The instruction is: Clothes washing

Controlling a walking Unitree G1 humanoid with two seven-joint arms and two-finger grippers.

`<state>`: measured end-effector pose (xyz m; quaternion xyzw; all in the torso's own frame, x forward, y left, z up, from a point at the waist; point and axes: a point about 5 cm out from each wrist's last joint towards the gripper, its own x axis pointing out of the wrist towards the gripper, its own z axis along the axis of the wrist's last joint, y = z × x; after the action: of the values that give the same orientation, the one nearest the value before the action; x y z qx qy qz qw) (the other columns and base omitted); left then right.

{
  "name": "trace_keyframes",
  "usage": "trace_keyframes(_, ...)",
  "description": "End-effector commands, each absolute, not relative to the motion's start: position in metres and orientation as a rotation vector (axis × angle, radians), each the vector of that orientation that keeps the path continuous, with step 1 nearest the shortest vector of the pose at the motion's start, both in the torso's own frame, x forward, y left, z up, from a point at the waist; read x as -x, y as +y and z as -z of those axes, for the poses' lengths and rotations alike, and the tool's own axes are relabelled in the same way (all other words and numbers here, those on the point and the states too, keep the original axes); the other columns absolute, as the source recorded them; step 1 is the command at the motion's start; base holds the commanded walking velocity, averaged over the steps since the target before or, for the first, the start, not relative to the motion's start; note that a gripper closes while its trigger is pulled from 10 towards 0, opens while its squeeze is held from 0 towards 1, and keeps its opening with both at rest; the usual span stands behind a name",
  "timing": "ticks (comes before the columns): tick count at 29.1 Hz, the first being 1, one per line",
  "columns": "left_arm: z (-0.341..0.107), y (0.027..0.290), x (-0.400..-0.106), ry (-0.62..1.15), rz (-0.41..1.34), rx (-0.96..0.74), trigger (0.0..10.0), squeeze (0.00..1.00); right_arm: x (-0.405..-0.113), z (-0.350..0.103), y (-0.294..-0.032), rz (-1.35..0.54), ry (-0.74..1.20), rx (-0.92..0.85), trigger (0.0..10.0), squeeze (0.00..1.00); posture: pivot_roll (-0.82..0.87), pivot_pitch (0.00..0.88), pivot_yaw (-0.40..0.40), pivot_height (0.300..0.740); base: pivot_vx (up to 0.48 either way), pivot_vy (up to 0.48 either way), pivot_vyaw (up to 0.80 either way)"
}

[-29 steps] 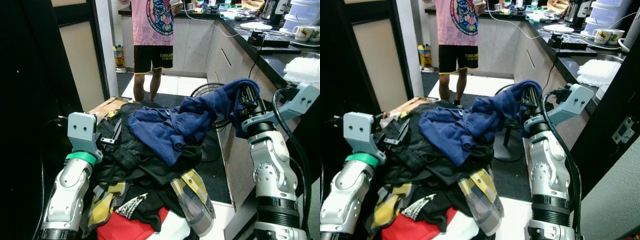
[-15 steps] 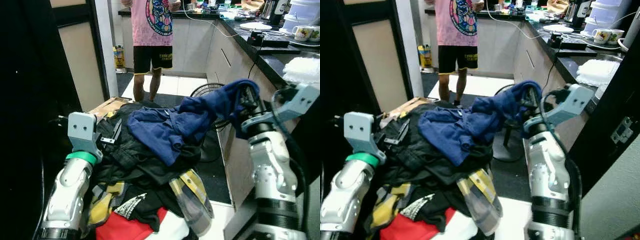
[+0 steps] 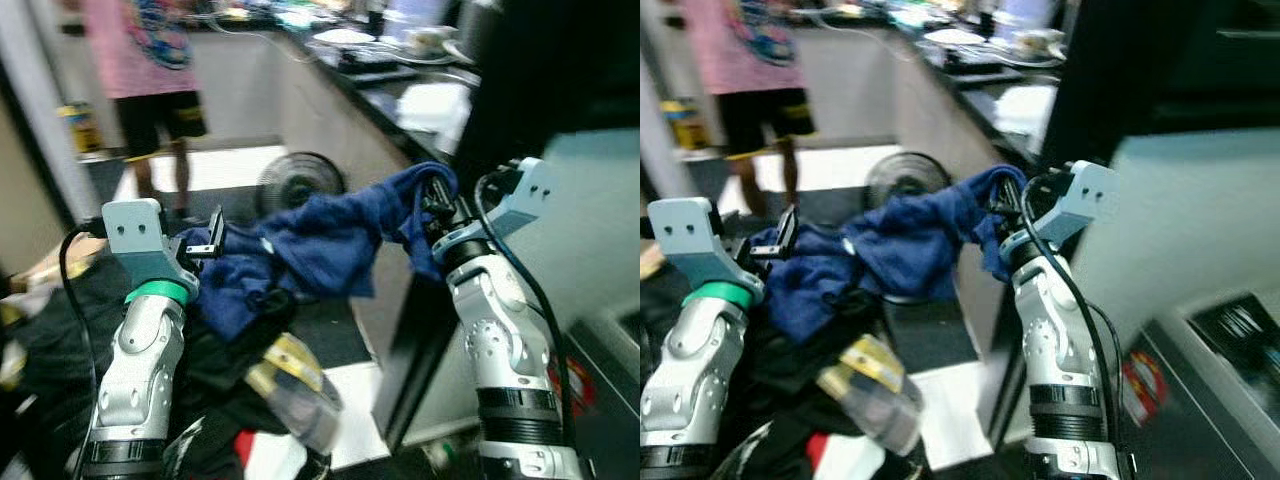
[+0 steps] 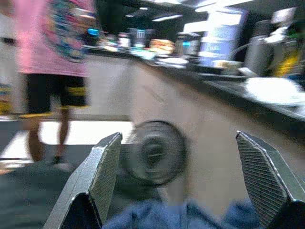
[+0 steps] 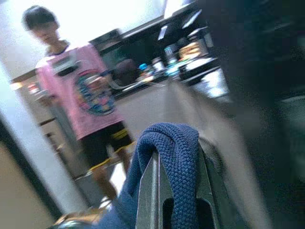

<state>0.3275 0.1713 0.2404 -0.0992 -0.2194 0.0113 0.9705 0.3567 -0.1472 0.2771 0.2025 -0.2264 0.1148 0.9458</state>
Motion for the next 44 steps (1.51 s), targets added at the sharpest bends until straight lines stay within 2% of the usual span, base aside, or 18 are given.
trace_keyframes(1, -0.242, 0.168, -0.328, -0.436, 0.013, 0.183, 10.0, 0.00, -0.355, -0.280, -0.147, -0.232, -0.474, -0.417, 10.0, 0.00, -0.02, 0.000, 0.042, 0.740, 0.000, 0.000, -0.80)
trace_keyframes(4, -0.242, 0.167, -0.330, -0.393, 0.014, 0.071, 10.0, 0.00, -0.356, -0.282, -0.152, -0.220, -0.476, -0.411, 10.0, 0.00, -0.02, 0.000, 0.046, 0.740, 0.000, 0.000, -0.80)
trace_keyframes(6, -0.238, 0.161, -0.330, -0.302, 0.114, 0.111, 10.0, 0.00, -0.357, -0.284, -0.156, -0.210, -0.484, -0.408, 10.0, 0.00, -0.02, 0.000, 0.048, 0.740, 0.000, 0.000, -0.80)
trace_keyframes(7, -0.239, 0.158, -0.328, -0.313, 0.141, 0.090, 10.0, 0.00, -0.358, -0.286, -0.158, -0.202, -0.489, -0.405, 10.0, 0.00, -0.02, 0.000, 0.047, 0.740, 0.000, 0.000, -0.80)
trace_keyframes(18, -0.225, 0.158, -0.328, -0.281, 0.156, -0.007, 10.0, 0.00, -0.359, -0.284, -0.161, -0.192, -0.487, -0.400, 10.0, 0.00, -0.02, 0.000, 0.039, 0.740, 0.000, 0.000, -0.80)
trace_keyframes(22, -0.216, 0.158, -0.326, -0.189, 0.172, -0.002, 10.0, 0.00, -0.362, -0.283, -0.161, -0.189, -0.478, -0.371, 10.0, 0.00, -0.01, 0.000, 0.032, 0.740, 0.000, 0.000, -0.80)
trace_keyframes(35, -0.231, 0.160, -0.321, -0.313, 0.135, -0.093, 10.0, 0.00, -0.362, -0.282, -0.161, -0.192, -0.472, -0.342, 10.0, 0.00, -0.02, 0.000, 0.028, 0.740, 0.000, 0.000, -0.80)
trace_keyframes(44, -0.233, 0.161, -0.322, -0.299, 0.114, -0.101, 10.0, 0.00, -0.361, -0.282, -0.159, -0.196, -0.474, -0.340, 10.0, 0.00, -0.02, 0.000, 0.026, 0.740, 0.000, 0.000, -0.80)
